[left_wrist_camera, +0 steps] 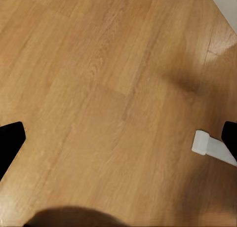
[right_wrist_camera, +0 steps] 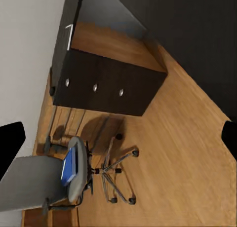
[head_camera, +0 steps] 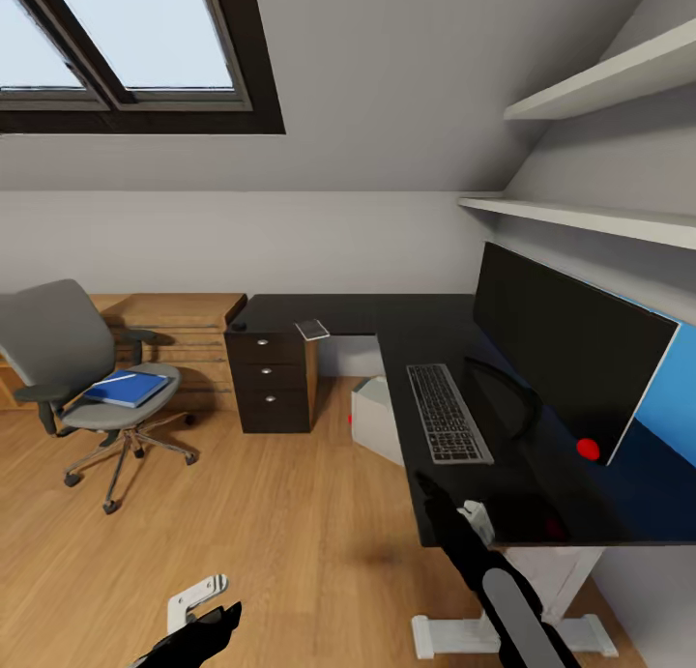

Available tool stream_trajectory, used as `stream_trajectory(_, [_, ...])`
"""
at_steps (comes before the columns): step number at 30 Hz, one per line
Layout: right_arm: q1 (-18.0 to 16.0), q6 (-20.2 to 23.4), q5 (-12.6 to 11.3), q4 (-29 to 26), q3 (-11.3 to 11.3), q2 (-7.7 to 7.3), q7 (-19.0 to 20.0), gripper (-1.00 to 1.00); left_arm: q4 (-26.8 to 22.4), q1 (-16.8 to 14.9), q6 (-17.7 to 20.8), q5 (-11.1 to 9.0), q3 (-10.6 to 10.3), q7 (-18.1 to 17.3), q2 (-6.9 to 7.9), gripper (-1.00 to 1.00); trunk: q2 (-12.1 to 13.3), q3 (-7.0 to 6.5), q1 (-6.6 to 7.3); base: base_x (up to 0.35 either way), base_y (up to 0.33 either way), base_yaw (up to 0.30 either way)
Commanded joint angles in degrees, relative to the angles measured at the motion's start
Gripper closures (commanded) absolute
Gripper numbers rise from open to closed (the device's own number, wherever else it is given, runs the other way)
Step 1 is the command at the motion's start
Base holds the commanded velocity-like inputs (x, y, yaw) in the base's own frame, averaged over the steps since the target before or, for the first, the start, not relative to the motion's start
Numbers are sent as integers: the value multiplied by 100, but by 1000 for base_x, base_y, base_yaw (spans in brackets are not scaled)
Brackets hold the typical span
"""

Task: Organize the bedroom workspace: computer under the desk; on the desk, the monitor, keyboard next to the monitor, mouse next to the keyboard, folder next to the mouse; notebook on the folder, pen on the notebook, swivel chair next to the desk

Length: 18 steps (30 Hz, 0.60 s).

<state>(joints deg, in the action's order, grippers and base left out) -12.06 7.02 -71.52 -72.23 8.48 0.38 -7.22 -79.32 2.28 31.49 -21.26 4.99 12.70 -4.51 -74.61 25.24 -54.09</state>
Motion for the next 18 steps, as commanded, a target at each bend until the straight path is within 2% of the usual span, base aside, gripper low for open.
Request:
stream_trajectory(1, [-5, -48, 465, -11, 58, 103, -141, -100, 21, 0, 18, -60, 3, 40, -1, -100, -3, 5, -2, 179, 198, 0])
stream_trajectory(2, [-5, -102, 1017, -8, 105, 219, -207, -100, 40, 0, 17, -61, 3, 40, 1, -100, -3, 5, -2, 135, 127, 0])
stream_trajectory(3, [-6, -129, 1305, -5, 124, 282, -234, -100, 47, 0, 17, -62, 3, 40, 1, -100, -3, 5, -2, 108, 101, 0])
stream_trajectory(4, [-6, -172, 1880, 1, 151, 410, -274, -100, 57, 0, 14, -62, 2, 40, 2, -100, -3, 5, -2, 69, 65, 0])
stream_trajectory(5, [-6, -189, 2160, 4, 162, 471, -291, -100, 61, 0, 9, -62, 2, 40, 2, -100, -3, 5, -2, 55, 52, 0])
stream_trajectory(6, [-6, -208, 2688, 11, 188, 583, -331, -100, 66, 0, -13, -62, 2, 40, 2, -100, -3, 5, -2, 35, 33, 0])
stream_trajectory(7, [-6, -212, 2930, 16, 204, 634, -364, -100, 67, 0, -30, -63, 2, 40, 2, -100, -3, 5, -2, 28, 27, 0])
stream_trajectory(8, [-7, -208, 3356, 24, 255, 734, -474, -100, 70, 0, -79, -63, 2, 40, 2, -100, -3, 5, -2, 18, 17, 0])
stream_trajectory(10, [-7, -136, 4004, 29, 514, 889, -903, -100, 73, 0, -197, -63, 2, 40, 2, -100, -3, 5, -2, 10, 9, 0])
stream_trajectory(11, [-7, -96, 4133, 30, 620, 911, -1052, -100, 73, 0, -221, -63, 2, 40, 2, -100, -3, 5, -2, 21, 11, 0])
stream_trajectory(13, [-7, 150, 4542, 21, 1100, 961, -1723, -100, 74, 0, -281, -63, 2, 40, 3, -100, -3, 5, -2, 134, 57, 0])
stream_trajectory(15, [-7, 275, 4680, 8, 1313, 961, -2037, -100, 74, 0, -296, -63, 2, 40, 3, -100, -3, 5, -2, 206, 89, 0])
stream_trajectory(16, [-7, 375, 4823, 4, 1534, 961, -2394, -100, 74, 0, -312, -63, 2, 40, 3, -100, -3, 5, -2, 257, 112, 0])
stream_trajectory(18, [-7, 341, 4905, 2, 1652, 961, -2605, -100, 74, 0, -320, -63, 2, 40, 3, -100, -3, 5, -2, 271, 118, 0])
